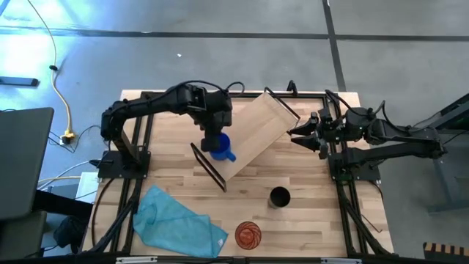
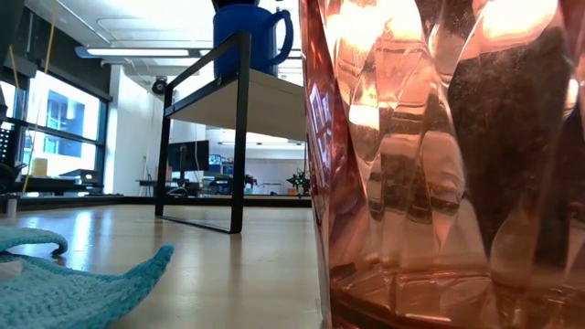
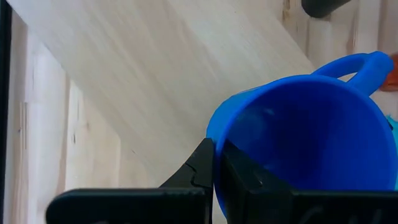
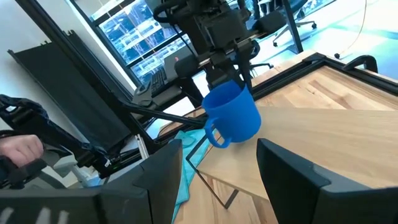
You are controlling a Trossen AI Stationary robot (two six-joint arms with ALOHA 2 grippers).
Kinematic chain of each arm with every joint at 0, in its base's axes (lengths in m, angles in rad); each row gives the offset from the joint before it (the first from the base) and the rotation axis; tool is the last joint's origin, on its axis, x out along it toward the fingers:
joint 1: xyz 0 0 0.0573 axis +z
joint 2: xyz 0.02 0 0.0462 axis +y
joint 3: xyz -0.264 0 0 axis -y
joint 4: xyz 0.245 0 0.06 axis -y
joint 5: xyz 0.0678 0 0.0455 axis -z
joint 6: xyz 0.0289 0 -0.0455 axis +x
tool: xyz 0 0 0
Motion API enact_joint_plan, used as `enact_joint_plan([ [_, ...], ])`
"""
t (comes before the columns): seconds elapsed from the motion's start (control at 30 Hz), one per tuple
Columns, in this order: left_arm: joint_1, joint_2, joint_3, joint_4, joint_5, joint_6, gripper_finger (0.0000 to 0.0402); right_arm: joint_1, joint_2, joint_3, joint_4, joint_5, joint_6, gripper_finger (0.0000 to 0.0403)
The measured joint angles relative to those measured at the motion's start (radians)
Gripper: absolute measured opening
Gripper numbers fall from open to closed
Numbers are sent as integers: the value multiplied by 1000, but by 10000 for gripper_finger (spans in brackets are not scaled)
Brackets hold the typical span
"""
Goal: Stack small to large cups/mugs on shelf
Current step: Put the blue mug on the shelf
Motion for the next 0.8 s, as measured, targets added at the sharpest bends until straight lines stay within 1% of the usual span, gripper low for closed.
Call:
enact_joint_plan([
  [0.43, 0, 8, 0, 3, 27, -10, 0, 0, 0, 0, -12, 0, -1, 199],
  [0.8, 0, 16, -1, 25, 38, 61, 0, 0, 0, 0, -29, 0, 2, 199],
])
